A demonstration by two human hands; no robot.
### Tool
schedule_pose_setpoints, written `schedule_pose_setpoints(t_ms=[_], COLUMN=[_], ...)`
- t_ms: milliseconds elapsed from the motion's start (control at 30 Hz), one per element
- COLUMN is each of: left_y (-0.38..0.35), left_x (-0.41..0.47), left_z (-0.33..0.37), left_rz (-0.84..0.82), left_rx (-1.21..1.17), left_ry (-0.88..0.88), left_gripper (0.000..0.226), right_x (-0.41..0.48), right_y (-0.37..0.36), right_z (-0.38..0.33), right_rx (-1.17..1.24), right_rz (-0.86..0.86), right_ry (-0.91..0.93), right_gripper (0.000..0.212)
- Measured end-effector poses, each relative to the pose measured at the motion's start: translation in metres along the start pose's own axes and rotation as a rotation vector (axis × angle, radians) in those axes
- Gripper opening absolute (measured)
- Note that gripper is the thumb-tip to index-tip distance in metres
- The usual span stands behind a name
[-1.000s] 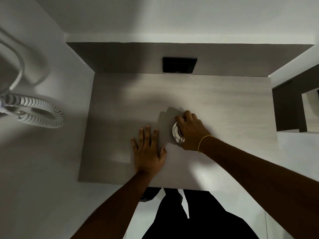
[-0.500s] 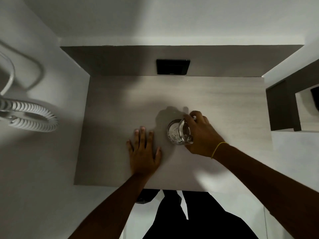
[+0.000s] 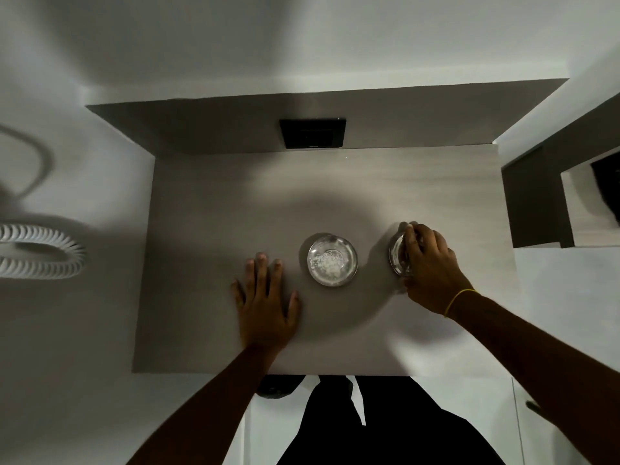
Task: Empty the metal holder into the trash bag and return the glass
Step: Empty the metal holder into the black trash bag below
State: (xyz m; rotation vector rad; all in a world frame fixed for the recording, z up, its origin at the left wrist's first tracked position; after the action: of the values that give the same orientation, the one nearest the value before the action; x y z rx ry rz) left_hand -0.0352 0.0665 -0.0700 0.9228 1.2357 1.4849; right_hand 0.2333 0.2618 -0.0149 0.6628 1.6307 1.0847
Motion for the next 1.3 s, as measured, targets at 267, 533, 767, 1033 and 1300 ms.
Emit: schedule_pose_setpoints(t_ms=[267, 533, 767, 1033, 1300], left_y=[-0.003, 0.002, 0.000, 0.005, 0.016], left_x=[-0.002, -0.004, -0.005, -0.002, -0.037], left_z=[-0.003, -0.001, -0.003, 0.000, -0.005], left_rz=[-0.026, 0.006, 0.026, 0.026, -0.019], left_rx=[0.032, -0.008, -0.008, -0.048, -0.145], left_ry=[0.020, 0.017, 0.012, 0.011, 0.032], left_gripper=[0.074, 0.075, 0.079, 0.070, 0.060], right_x=[0.006, 0.015, 0.052, 0.062, -0.002], right_y=[-0.002, 0.032, 0.010, 0.001, 0.012], right_z=[0.009, -0.039, -0.104, -0.125, -0.150], right_rx=[0.079, 0.136, 0.280, 0.223, 0.297], right_rz=[0.007, 0.078, -0.185, -0.240, -0.195], right_ry=[0.022, 0.120, 0.215, 0.213, 0.229], right_gripper=[0.106, 0.086, 0.045, 0.045, 0.056])
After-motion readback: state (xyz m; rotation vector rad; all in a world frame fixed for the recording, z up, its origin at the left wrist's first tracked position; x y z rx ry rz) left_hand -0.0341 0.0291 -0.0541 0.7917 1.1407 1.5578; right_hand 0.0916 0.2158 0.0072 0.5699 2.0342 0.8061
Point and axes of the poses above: each hand's wrist, its own x-axis towards the middle knuckle, its own y-axis out of the back of the hand, z = x × y, the point moved 10 cm from there along x, towards the middle knuckle, and after that the axes turned 11 degrees about -y, right-handed, at the moved point
